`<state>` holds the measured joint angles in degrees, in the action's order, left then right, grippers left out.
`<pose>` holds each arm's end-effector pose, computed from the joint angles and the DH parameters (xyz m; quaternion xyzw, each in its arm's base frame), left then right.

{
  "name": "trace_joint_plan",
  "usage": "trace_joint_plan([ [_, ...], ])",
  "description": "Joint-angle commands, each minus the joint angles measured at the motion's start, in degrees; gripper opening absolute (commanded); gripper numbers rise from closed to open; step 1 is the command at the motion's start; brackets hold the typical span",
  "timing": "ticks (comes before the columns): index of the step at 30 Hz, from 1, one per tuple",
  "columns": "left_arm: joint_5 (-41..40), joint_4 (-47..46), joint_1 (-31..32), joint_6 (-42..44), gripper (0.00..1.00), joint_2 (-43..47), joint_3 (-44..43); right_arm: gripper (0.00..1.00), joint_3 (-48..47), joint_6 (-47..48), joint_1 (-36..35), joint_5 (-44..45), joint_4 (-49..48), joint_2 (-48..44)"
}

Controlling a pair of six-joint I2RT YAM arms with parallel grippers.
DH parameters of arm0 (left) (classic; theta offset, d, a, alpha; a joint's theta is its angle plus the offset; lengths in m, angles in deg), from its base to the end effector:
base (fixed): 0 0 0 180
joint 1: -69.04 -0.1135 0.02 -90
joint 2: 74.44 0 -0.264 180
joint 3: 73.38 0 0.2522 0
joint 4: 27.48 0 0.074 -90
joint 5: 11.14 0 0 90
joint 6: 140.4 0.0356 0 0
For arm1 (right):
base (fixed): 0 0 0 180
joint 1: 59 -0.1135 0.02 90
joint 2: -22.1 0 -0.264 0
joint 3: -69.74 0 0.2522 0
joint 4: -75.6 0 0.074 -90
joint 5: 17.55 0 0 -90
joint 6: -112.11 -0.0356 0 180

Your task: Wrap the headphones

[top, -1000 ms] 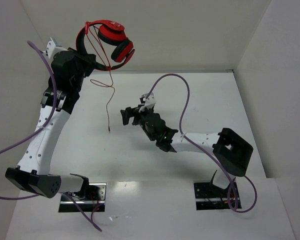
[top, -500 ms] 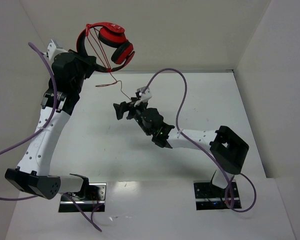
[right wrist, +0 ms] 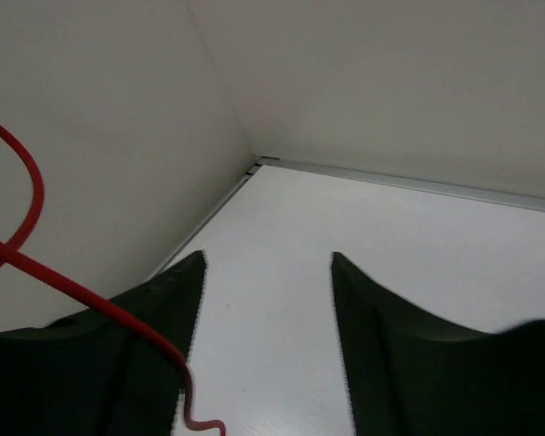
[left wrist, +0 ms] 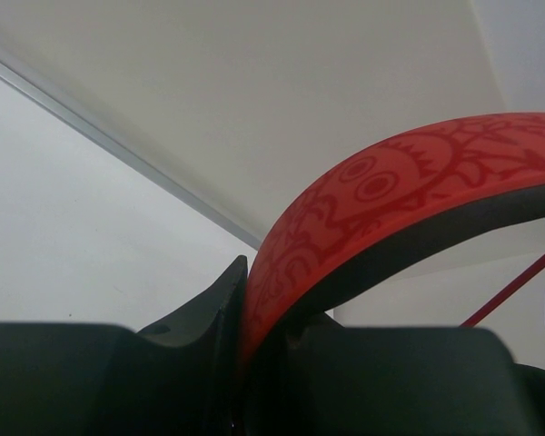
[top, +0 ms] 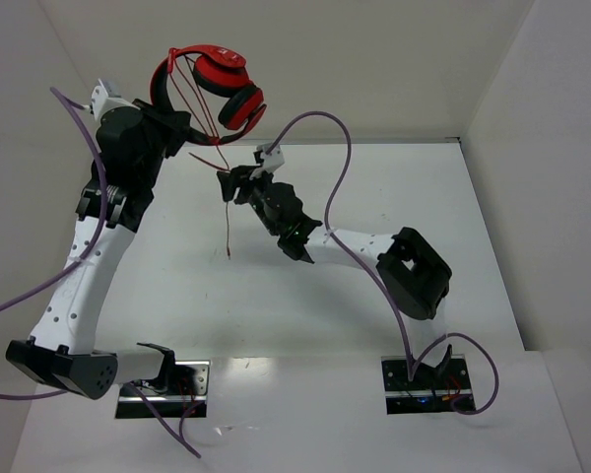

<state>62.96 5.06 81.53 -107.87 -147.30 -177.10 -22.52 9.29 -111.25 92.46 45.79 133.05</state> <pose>0.2627 -0.0482 0.4920 -0.3608 0.6196 -0.3143 0.6222 0.2905 0.3553 0.3000 -0.0847 0.6342 0.3160 0.7005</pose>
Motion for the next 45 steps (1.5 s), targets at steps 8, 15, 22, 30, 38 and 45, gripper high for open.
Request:
trace_joint_plan([
  [8,1.7,-8.2,-0.2,-3.7,0.0,3.4,-3.1,0.05,-1.4,-10.1,0.3,9.3,-0.1,3.5],
  [15,1.7,-8.2,-0.2,-3.2,0.0,4.6,-5.7,0.01,7.9,-11.7,0.8,10.0,2.0,2.2],
  [22,2.8,-7.5,-0.2,-3.2,0.0,6.8,-8.2,0.01,10.7,-13.0,3.8,10.7,7.9,4.9],
  [30,5.5,-1.9,-0.2,1.0,0.0,12.0,-5.4,0.01,6.1,-11.3,9.4,10.7,10.4,6.4],
  [38,2.6,4.0,-0.2,8.4,0.0,19.9,0.2,0.01,-2.1,-4.2,16.9,4.9,14.0,8.8],
  [45,-5.4,4.0,-0.2,14.0,0.0,20.6,-2.9,0.01,-0.4,-4.6,16.9,8.3,17.1,8.3],
])
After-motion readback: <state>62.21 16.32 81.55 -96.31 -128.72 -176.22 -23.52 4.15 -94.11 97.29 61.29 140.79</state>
